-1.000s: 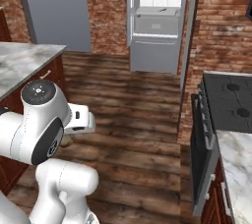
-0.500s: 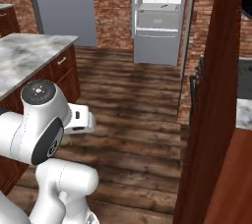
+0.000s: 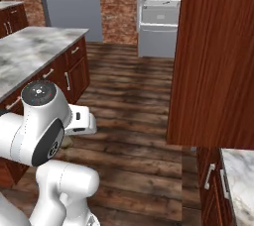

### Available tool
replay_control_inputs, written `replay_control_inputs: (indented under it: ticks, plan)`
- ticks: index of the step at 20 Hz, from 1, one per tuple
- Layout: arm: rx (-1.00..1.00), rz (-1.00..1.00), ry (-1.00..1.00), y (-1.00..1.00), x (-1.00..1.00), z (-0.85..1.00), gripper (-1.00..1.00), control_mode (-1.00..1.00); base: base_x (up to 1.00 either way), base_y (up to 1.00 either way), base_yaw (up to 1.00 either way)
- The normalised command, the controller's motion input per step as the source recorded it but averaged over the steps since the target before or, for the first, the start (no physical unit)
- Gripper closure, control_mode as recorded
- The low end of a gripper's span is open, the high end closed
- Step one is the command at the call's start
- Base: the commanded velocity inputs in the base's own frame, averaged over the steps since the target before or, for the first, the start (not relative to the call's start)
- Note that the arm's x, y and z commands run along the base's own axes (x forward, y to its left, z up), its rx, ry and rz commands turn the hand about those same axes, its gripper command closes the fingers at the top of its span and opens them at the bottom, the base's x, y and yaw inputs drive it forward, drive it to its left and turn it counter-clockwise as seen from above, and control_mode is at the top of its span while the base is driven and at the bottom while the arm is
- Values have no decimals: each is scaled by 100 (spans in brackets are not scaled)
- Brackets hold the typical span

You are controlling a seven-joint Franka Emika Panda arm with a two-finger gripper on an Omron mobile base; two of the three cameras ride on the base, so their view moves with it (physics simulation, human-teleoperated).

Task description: Retrieve the bottle and the shaker from the cabinet and place them next to the mixing bowl on the counter. Then add garlic from the fridge to the mixing bowl.

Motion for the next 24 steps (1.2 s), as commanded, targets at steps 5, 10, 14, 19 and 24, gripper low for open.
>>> replay_control_inputs:
  ticks: [5,10,14,19,24]
  plan:
    - [0,0,0,0,0,0,100,100,-100,0,-1]
    - [0,0,0,0,0,0,100,100,-100,0,-6]
    - [0,0,0,0,0,0,100,100,-100,0,-8]
    - [0,0,0,0,0,0,100,100,-97,0,-10]
    - [0,0,0,0,0,0,100,100,-24,-2,-7]
